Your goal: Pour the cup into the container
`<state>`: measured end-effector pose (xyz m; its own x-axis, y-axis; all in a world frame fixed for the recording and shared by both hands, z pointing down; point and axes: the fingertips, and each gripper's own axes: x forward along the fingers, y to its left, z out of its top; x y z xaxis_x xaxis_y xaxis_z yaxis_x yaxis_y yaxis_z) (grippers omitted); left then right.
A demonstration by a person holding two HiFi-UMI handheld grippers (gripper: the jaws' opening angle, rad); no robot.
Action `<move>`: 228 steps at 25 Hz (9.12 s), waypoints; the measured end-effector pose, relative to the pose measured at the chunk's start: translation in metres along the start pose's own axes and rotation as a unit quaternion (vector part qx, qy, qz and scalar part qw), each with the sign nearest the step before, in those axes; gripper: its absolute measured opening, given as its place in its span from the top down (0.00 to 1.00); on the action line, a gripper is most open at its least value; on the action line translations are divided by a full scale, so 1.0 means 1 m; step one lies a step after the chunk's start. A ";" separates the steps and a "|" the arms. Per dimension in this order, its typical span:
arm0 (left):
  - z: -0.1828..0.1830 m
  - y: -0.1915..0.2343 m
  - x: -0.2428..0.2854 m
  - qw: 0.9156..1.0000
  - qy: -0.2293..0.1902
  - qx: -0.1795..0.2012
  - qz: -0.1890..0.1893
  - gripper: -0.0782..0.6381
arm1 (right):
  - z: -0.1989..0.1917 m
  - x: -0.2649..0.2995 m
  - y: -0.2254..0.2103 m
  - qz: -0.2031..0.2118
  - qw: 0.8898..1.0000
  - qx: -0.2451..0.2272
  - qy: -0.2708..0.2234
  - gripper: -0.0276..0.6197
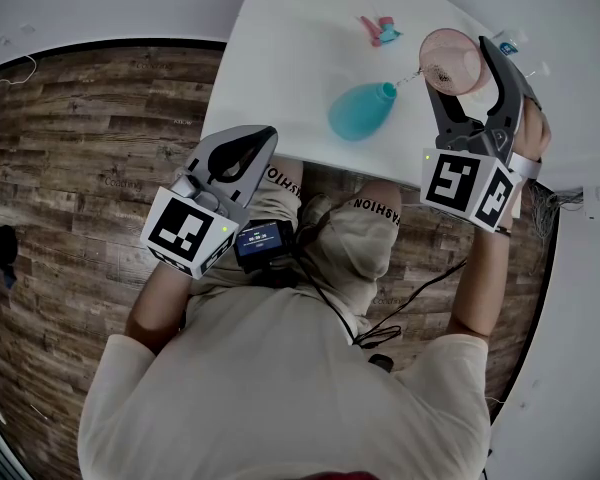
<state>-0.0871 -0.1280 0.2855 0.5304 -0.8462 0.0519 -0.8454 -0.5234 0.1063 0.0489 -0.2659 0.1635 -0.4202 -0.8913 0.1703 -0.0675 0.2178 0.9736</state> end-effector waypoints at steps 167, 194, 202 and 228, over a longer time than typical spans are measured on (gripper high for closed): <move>0.005 0.001 -0.007 1.000 0.000 0.013 0.015 0.88 | 0.005 -0.017 0.007 -0.005 0.993 0.101 -0.065 0.39; 0.010 -0.009 0.000 0.999 -0.005 0.032 0.028 0.88 | -0.039 -0.045 0.029 0.041 0.925 0.356 -0.124 0.39; 0.010 -0.011 0.001 0.999 -0.006 0.036 0.030 0.88 | -0.050 -0.048 0.031 0.043 0.917 0.375 -0.127 0.39; 0.018 0.002 -0.004 0.998 -0.017 0.036 0.053 0.88 | -0.081 -0.056 0.024 0.020 0.902 0.417 -0.111 0.39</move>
<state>-0.0920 -0.1277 0.2681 0.4367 -0.8992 0.0255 -0.8994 -0.4360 0.0306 0.1445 -0.2431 0.1897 -0.6022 -0.7946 0.0770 -0.6664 0.5534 0.4995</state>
